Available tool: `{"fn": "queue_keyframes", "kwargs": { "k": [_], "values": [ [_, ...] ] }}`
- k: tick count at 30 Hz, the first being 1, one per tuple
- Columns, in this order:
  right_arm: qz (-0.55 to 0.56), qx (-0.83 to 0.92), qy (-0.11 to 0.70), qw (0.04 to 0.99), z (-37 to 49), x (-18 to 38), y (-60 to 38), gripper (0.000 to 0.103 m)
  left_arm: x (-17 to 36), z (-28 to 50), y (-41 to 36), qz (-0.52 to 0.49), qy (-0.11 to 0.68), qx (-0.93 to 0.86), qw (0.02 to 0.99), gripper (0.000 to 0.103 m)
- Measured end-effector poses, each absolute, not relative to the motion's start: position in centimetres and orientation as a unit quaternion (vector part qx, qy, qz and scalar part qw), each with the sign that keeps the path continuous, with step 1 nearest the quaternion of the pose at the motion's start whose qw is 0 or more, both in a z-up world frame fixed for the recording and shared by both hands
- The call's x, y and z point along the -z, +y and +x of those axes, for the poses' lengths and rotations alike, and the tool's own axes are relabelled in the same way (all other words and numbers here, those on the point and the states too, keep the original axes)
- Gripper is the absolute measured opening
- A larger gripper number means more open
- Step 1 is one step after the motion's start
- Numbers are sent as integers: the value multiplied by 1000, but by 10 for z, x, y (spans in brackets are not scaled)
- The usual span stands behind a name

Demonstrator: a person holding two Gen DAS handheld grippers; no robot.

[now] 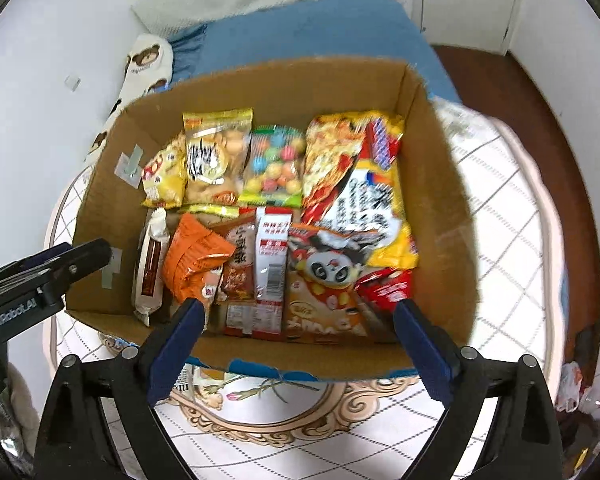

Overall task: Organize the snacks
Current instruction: 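Carry both packets into the box and open both tools, then grasp the white bread bag with the left tool while the right tool grasps the egg-yolk snack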

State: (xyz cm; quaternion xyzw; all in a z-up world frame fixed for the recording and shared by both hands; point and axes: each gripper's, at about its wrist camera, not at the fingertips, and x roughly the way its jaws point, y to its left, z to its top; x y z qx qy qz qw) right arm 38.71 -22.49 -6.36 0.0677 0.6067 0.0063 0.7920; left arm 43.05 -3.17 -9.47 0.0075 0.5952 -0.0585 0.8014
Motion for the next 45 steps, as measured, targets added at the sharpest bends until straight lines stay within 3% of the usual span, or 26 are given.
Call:
{"fn": "queue_keyframes", "kwargs": {
  "k": [16, 26, 31, 38, 40, 41, 45],
  "values": [
    [5, 21, 485, 874, 303, -40, -220, 98, 9, 335, -35, 9, 470, 64, 880, 68],
    [37, 11, 464, 885, 268, -65, -222, 99, -3, 300, -31, -13, 457, 65, 887, 68],
    [68, -6, 496, 866, 266, -39, -222, 99, 23, 299, -20, -13, 488, 46, 872, 68],
    [146, -76, 574, 802, 279, 51, -204, 98, 92, 301, 24, 5, 560, -20, 828, 68],
    [156, -91, 586, 790, 286, 75, -194, 88, 113, 303, 35, 11, 582, -36, 812, 68],
    [157, -94, 595, 783, 292, 89, -187, 77, 123, 303, 40, 13, 591, -42, 805, 68],
    [164, -97, 616, 764, 313, 135, -165, 75, 153, 302, 54, 13, 623, -53, 780, 68]
  ]
}}
